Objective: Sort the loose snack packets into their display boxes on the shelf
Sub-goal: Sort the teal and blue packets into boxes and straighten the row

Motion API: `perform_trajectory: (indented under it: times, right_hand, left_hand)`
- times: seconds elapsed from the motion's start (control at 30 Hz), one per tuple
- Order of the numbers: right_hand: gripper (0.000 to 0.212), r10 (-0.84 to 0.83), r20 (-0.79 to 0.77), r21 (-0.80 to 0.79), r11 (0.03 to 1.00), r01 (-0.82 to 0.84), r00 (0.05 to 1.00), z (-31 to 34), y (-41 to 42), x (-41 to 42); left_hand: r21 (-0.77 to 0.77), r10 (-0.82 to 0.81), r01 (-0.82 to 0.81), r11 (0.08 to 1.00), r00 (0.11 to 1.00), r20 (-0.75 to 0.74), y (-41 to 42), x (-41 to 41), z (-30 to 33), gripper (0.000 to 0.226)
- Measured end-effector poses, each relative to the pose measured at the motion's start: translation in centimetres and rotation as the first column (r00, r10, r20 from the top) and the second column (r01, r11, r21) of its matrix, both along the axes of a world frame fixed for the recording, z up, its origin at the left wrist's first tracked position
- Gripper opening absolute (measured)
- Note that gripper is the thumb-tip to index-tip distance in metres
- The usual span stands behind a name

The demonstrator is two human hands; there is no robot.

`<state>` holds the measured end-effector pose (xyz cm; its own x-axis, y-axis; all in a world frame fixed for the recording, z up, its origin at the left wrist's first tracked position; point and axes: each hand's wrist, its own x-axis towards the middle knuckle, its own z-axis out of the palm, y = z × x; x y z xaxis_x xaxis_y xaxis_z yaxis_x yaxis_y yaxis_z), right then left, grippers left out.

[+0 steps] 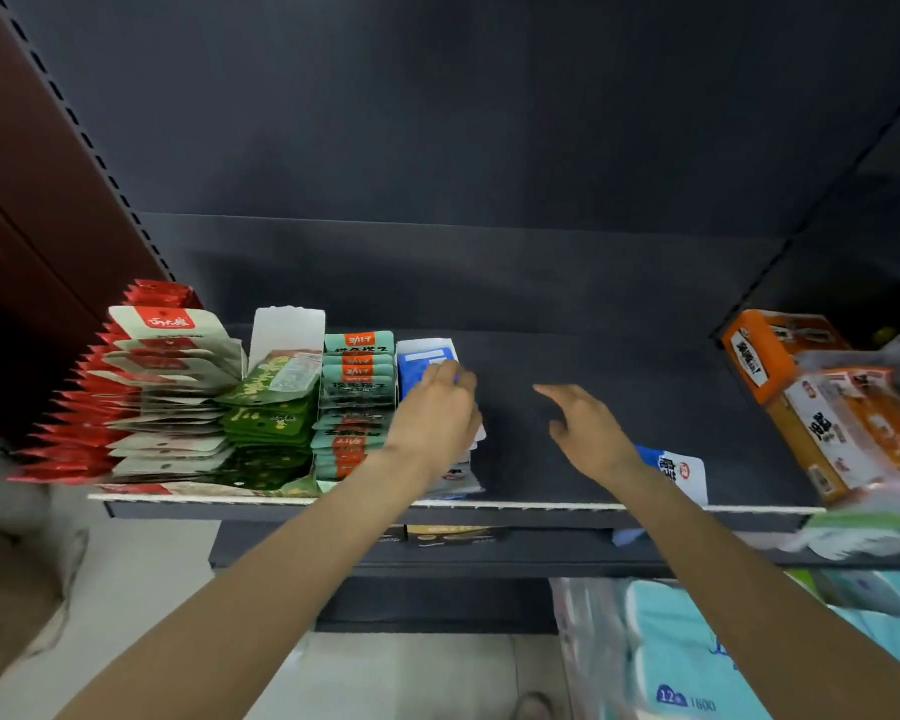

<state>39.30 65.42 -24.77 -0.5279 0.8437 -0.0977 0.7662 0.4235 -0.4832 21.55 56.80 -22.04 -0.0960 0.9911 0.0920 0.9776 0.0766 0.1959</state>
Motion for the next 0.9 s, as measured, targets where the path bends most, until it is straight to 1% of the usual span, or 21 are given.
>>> perform_trajectory:
  times: [0.07, 0.1, 0.17, 0.2, 0.27, 0.3, 0.37, 0.4, 0.43, 0.5, 0.53, 0.57, 0.6, 0.63, 0.67, 0.7, 0.77, 0.83, 0.87, 0.9]
  right_hand:
    - [0.052, -0.096, 0.115, -0.072, 0.992, 0.105, 0.989, -1.4, 1.1, 2.7]
    - [0.054, -0.132, 0.17, -0.109, 0.982, 0.151, 0.977, -2.0, 1.4, 4.1]
    - [0.062, -0.164, 0.267, -0.158, 0.965, 0.211, 0.95, -3.0, 1.8, 6.4]
    - [0.068, -0.163, 0.313, -0.16, 0.962, 0.221, 0.936, -3.6, 1.9, 7.4]
    - [0.083, -0.143, 0.379, -0.153, 0.965, 0.214, 0.914, -4.8, 2.3, 9.2]
    - [0.09, -0.127, 0.385, -0.157, 0.967, 0.201, 0.914, -5.3, 2.6, 9.9]
    - [0.093, -0.088, 0.375, -0.147, 0.977, 0.153, 0.923, -6.2, 3.3, 10.9]
    - [0.088, -0.058, 0.377, -0.119, 0.987, 0.11, 0.924, -6.5, 3.7, 11.2]
    - [0.079, -0.015, 0.393, -0.078, 0.996, 0.05, 0.919, -6.6, 4.1, 11.4]
    - [0.052, 0.065, 0.457, 0.022, 0.996, -0.085, 0.887, -6.7, 4.6, 11.7]
    - [0.041, 0.076, 0.477, 0.079, 0.989, -0.128, 0.876, -6.6, 4.8, 11.9]
    - [0.034, 0.071, 0.469, 0.128, 0.981, -0.148, 0.88, -6.5, 4.9, 12.0]
    - [0.031, 0.065, 0.435, 0.172, 0.973, -0.153, 0.898, -6.4, 5.0, 12.3]
    - [0.03, 0.065, 0.383, 0.205, 0.967, -0.154, 0.921, -6.3, 5.3, 12.4]
    - [0.029, 0.072, 0.319, 0.22, 0.964, -0.148, 0.945, -6.1, 5.7, 12.5]
    - [0.029, 0.069, 0.24, 0.229, 0.965, -0.126, 0.968, -5.7, 6.0, 12.6]
    - [0.03, -0.014, 0.052, 0.196, 0.981, 0.003, 0.999, -5.0, 6.6, 12.2]
    - [0.034, -0.147, -0.157, 0.043, 0.987, 0.156, 0.977, -4.3, 7.1, 11.3]
    - [0.035, -0.18, -0.257, -0.053, 0.984, 0.172, 0.95, -3.7, 7.1, 10.6]
    - [0.034, -0.186, -0.342, -0.133, 0.98, 0.149, 0.921, -3.1, 6.9, 9.9]
  left_hand:
    - [0.072, -0.077, 0.071, 0.995, 0.994, 0.074, 1.0, 2.7, -0.4, 0.031]
    - [0.068, -0.119, 0.113, 0.991, 0.987, 0.104, 1.7, 4.2, -0.8, 0.029]
    - [0.004, -0.162, 0.164, 0.986, 0.972, 0.168, 3.3, 7.0, -1.9, 0.027]
    - [-0.056, -0.143, 0.159, 0.986, 0.965, 0.222, 4.0, 8.3, -2.6, 0.027]
    - [-0.213, -0.042, 0.125, 0.969, 0.934, 0.356, 5.6, 10.6, -4.3, 0.028]
    - [-0.29, 0.032, 0.098, 0.952, 0.911, 0.411, 6.3, 11.6, -5.1, 0.029]
    - [-0.426, 0.213, 0.013, 0.905, 0.852, 0.479, 7.6, 13.1, -6.6, 0.023]
    - [-0.477, 0.3, -0.034, 0.878, 0.817, 0.493, 8.2, 13.7, -7.2, 0.02]
    - [-0.51, 0.369, -0.076, 0.857, 0.782, 0.502, 8.8, 14.2, -7.8, 0.021]
    - [-0.557, 0.488, -0.141, 0.819, 0.683, 0.544, 9.9, 14.9, -8.7, 0.022]
    - [-0.579, 0.544, -0.159, 0.8, 0.6, 0.587, 10.4, 15.3, -9.0, 0.019]
    - [-0.602, 0.595, -0.166, 0.781, 0.489, 0.638, 10.8, 15.7, -9.0, 0.015]
    - [-0.623, 0.636, -0.167, 0.764, 0.362, 0.682, 11.1, 16.0, -8.8, 0.011]
    - [-0.623, 0.648, -0.18, 0.761, 0.256, 0.718, 11.3, 16.1, -8.2, 0.011]
    - [-0.603, 0.637, -0.208, 0.77, 0.201, 0.744, 11.5, 16.0, -7.5, 0.016]
    - [-0.571, 0.614, -0.241, 0.785, 0.174, 0.77, 11.7, 15.7, -6.8, 0.02]
    - [-0.505, 0.575, -0.327, 0.799, 0.167, 0.801, 11.9, 14.8, -5.1, 0.024]
    - [-0.466, 0.562, -0.428, 0.774, 0.128, 0.817, 12.0, 13.2, -3.3, 0.028]
    - [-0.456, 0.557, -0.468, 0.757, 0.096, 0.825, 11.9, 12.2, -2.3, 0.03]
    - [-0.445, 0.547, -0.494, 0.747, 0.075, 0.834, 11.7, 11.1, -1.3, 0.03]
